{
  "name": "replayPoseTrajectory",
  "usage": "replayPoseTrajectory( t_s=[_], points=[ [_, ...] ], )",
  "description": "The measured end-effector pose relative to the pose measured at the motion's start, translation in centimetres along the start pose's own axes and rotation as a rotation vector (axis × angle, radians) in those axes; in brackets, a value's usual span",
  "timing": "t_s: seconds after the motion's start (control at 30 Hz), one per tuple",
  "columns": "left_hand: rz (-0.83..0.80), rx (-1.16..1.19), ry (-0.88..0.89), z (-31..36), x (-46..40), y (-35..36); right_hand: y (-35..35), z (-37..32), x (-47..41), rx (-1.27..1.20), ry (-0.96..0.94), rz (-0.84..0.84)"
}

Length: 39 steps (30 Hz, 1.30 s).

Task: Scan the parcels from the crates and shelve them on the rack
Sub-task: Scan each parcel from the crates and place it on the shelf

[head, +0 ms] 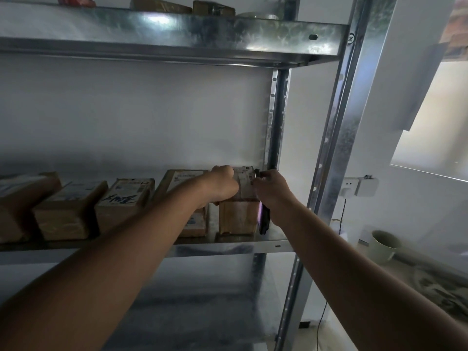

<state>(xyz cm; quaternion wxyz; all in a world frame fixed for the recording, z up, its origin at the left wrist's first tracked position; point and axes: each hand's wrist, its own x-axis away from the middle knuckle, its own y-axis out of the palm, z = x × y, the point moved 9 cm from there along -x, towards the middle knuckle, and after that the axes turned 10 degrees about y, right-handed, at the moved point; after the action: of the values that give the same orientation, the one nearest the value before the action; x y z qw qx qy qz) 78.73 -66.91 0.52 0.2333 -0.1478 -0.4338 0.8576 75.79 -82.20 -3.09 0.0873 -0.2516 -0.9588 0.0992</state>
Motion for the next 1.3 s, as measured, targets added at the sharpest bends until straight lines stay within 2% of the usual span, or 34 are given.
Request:
replayPoseTrajectory(
  t_s=[0.5, 0.73, 1.07, 1.3],
  points=[
    [0.050, -0.309, 0.137, 1.8, 0.9, -0.3, 0.3, -2.3, 1.0, 0.209, -0.205, 0.069],
    [0.160, -0.377, 0.222, 2.3, 1.9, -0.9, 0.0, -3.5, 2.4, 0.255, -0.275, 0.076],
    [0.274, -0.480, 0.191, 2.9, 7.0, -2.2, -0.5, -3.9, 6.7, 0.293, -0.362, 0.088],
    [0.317, -0.415, 0.241, 3.5, 11.5, -2.7, -1.5, -3.5, 12.2, 0.297, -0.383, 0.147]
  ],
)
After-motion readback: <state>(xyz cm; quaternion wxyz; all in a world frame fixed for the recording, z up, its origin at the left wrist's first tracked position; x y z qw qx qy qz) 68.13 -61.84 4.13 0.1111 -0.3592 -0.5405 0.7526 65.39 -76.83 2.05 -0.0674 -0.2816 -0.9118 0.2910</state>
